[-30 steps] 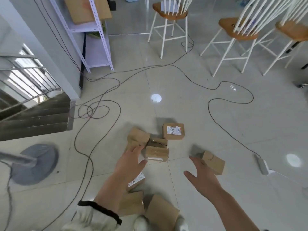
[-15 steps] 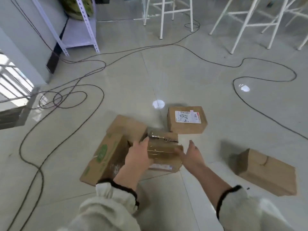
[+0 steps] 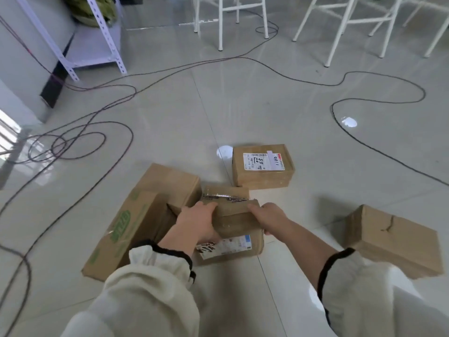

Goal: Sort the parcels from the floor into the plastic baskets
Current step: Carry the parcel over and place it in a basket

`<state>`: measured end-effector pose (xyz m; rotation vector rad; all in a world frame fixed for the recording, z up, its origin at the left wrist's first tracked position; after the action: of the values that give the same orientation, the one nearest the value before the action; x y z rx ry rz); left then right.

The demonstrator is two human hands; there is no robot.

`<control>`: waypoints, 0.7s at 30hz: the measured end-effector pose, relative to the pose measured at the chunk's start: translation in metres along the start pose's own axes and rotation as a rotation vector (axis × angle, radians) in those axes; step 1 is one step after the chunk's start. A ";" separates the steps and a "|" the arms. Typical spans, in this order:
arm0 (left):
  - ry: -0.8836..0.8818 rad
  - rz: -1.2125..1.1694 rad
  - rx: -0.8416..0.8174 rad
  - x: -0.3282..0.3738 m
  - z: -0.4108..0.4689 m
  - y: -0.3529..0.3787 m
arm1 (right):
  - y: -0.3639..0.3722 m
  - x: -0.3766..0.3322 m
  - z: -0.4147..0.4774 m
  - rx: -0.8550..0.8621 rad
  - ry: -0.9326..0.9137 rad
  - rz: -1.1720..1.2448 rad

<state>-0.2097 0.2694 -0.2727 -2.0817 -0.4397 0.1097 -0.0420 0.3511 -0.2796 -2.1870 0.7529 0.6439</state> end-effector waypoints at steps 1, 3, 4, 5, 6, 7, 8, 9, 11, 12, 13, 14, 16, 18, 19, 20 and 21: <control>-0.014 -0.089 -0.031 0.000 0.000 -0.002 | -0.009 -0.001 0.004 0.027 0.002 0.051; -0.106 -0.388 -0.156 -0.006 -0.002 0.007 | -0.018 0.001 0.008 0.027 0.035 0.221; -0.177 -0.569 -0.250 -0.008 -0.007 0.019 | -0.018 0.005 0.007 -0.001 0.062 0.272; -0.265 -0.729 -0.356 -0.011 -0.014 0.035 | -0.017 0.012 0.004 -0.029 0.086 0.265; -0.358 -0.836 -0.460 -0.013 -0.020 0.054 | -0.015 0.021 0.000 -0.056 0.117 0.221; -0.442 -0.919 -0.552 -0.015 -0.027 0.071 | -0.011 0.032 -0.003 -0.096 0.156 0.178; -0.509 -1.009 -0.637 -0.018 -0.032 0.088 | -0.006 0.044 -0.006 -0.152 0.209 0.151; -0.558 -1.108 -0.717 -0.017 -0.036 0.104 | 0.000 0.057 -0.010 -0.225 0.279 0.148; -0.611 -1.194 -0.858 -0.016 -0.038 0.128 | 0.017 0.078 -0.015 -0.398 0.417 0.203; -0.603 -1.125 -0.906 -0.017 -0.038 0.136 | 0.026 0.081 -0.019 -0.466 0.456 0.243; -0.577 -1.023 -0.931 -0.019 -0.037 0.142 | 0.035 0.082 -0.020 -0.502 0.461 0.259; -0.537 -0.919 -0.917 -0.020 -0.035 0.143 | 0.041 0.081 -0.020 -0.498 0.442 0.246; -0.455 -0.754 -0.803 -0.024 -0.029 0.139 | 0.047 0.080 -0.016 -0.438 0.393 0.191; -0.400 -0.662 -0.676 -0.027 -0.024 0.131 | 0.051 0.080 -0.012 -0.406 0.370 0.152; -0.382 -0.641 -0.627 -0.028 -0.022 0.128 | 0.052 0.080 -0.010 -0.402 0.358 0.124; -0.374 -0.637 -0.594 -0.030 -0.021 0.126 | 0.052 0.081 -0.008 -0.394 0.343 0.093; -0.375 -0.641 -0.579 -0.031 -0.022 0.124 | 0.052 0.082 -0.004 -0.380 0.323 0.069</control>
<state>-0.2003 0.1829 -0.3694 -2.3610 -1.4874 -0.0147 -0.0183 0.2929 -0.3541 -2.6651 0.9358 0.5037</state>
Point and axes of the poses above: each hand's wrist, its own z-axis towards the middle knuckle, its own y-axis out of the palm, x = y × z, the point moved 6 cm from there along z, towards the middle knuckle, and after that the axes turned 4 degrees about z, right-handed, at the moved point
